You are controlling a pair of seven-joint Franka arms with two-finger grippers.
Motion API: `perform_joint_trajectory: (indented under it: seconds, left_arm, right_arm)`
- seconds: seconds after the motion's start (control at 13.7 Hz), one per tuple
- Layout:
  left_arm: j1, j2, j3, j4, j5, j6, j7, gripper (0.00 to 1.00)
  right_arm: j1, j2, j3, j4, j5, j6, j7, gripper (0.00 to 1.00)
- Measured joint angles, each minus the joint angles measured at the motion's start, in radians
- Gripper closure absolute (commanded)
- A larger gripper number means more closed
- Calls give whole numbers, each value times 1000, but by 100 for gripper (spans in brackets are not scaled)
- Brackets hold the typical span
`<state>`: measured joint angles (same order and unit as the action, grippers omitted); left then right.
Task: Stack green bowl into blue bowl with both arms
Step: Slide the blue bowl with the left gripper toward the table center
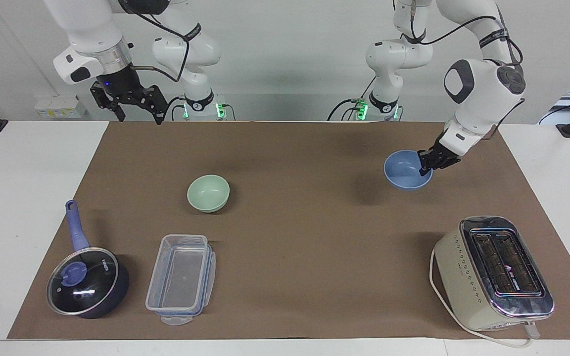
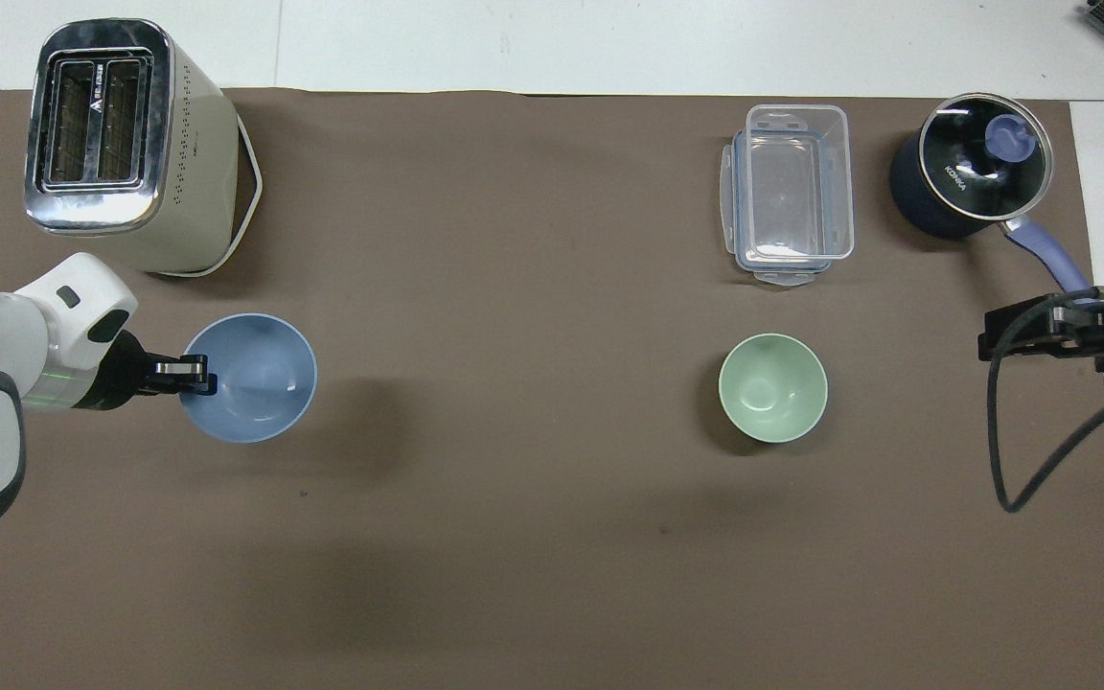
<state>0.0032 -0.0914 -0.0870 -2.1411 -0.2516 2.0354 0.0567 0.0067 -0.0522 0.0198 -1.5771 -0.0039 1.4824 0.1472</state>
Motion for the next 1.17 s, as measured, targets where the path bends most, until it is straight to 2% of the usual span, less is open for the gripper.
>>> perform_joint_trajectory:
  seconds: [0.37,0.73,0.95,1.17]
  left_arm:
    - [-154,2,-5,-4,-9,31,-16,100]
    - [-311,65,-6,-54,-10,201,-118,100]
    - [-370,100,-6,-63,-10,234,-169,100]
    - [-409,118,-6,-105,-10,334,-203,100]
  right_arm:
    - [0,0,0,0,0,0,0,0]
    - [0,0,0,0,0,0,0,0]
    - [0,0,-1,0,0,0,0,0]
    - [0,0,-1,0,0,0,0,0]
